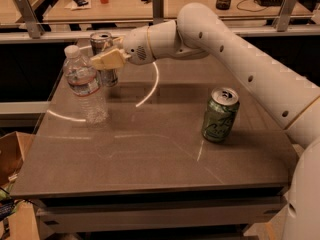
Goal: Move redbull can near water bottle
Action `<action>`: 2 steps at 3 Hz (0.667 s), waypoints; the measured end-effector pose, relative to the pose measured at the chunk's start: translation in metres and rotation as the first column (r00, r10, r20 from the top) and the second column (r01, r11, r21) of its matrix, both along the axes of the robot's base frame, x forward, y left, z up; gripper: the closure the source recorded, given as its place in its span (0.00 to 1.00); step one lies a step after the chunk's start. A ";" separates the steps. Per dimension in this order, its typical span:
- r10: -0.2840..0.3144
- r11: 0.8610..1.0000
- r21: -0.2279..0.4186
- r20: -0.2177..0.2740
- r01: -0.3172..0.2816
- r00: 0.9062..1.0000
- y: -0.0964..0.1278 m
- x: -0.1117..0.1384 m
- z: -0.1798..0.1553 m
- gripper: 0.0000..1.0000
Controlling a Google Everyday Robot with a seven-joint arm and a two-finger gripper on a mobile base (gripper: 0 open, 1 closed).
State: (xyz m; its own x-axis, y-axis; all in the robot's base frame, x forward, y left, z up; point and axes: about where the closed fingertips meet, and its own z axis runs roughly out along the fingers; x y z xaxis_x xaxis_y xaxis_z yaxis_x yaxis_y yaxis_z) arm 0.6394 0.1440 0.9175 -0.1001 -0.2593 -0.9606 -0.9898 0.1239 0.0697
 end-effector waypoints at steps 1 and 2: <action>0.038 0.999 0.012 -0.027 -0.038 0.999 0.008 -0.019 0.000 1.00; 0.024 1.000 -0.016 0.021 -0.023 1.000 0.007 -0.039 -0.001 0.86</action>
Offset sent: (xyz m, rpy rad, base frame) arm -0.0599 -0.0005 -0.0174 -0.0793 -0.1189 -0.0825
